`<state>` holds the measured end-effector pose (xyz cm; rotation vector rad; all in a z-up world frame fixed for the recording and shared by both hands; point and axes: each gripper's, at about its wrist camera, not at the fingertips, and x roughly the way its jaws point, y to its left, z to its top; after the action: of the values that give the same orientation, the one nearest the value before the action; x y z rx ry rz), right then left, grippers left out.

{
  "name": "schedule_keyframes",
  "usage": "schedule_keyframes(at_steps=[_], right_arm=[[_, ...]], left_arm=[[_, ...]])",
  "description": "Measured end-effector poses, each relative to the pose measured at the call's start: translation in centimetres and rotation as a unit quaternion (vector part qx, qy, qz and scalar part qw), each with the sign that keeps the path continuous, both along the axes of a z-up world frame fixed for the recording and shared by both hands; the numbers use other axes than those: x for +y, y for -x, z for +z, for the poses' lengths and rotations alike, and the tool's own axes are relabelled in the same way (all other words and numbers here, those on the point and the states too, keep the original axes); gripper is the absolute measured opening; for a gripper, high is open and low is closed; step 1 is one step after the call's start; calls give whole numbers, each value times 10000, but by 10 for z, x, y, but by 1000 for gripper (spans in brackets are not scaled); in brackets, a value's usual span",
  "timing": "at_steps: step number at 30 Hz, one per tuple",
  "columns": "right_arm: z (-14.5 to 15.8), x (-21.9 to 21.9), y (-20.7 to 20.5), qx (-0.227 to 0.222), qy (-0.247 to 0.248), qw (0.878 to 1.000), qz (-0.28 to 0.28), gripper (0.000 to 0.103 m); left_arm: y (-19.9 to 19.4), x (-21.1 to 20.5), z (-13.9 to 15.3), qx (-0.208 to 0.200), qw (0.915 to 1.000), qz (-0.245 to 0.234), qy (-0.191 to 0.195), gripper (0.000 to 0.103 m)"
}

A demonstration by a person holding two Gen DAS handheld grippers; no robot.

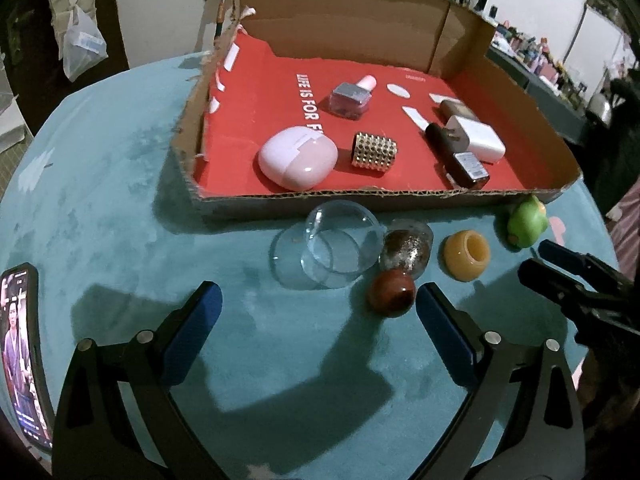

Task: Organize rigid objects
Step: 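Lower the left gripper around the clear glass cup, then grasp and lift the glass cup with the left gripper while the right grasps the green figurine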

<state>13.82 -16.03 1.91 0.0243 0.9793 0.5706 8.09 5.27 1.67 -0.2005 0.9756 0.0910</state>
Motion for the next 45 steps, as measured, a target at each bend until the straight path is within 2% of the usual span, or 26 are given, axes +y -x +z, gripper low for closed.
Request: schedule_keyframes(at_steps=[6,8,10,15,19,21,23,24,25,34,45], right_arm=[[1,-1,-7,-46,-19,10000,-66,79],[0,1,-9,-58,26,9999,-85,77],[-1,2,-12,-64,58,9999,-116,77],[-2,-1,-18,-66,72,9998,-196,71],[-3,1,-25,-82,102,9996,-231,67],[-4,2,-28,-67,135,9996,-252,63],[-6,2,-30,-70,206,9993,-294,53],[-6,1,-31,-74,219,9992,-313,50],[-7,1,-32,-64,200,9993,-308,50],[0,3,-23,-90,45,9998,-144,50],[33,11,-2,-302,-351,9987,201,50]], left_arm=[[4,20,2,-83,9995,289,-7,98],[-1,22,-3,-4,9995,310,-10,89],[-5,22,-10,80,9996,247,107,84],[-13,8,-14,113,9997,113,-196,80],[-23,7,-12,80,9997,89,-223,62],[-27,7,-12,85,9997,74,-210,57],[-28,6,-11,74,9997,64,-215,49],[-28,5,-11,58,9997,44,-214,47],[-28,5,-11,47,9997,26,-217,39],[-15,-4,4,-86,9996,-128,-227,39],[-12,-23,32,-380,9983,-393,-213,39]])
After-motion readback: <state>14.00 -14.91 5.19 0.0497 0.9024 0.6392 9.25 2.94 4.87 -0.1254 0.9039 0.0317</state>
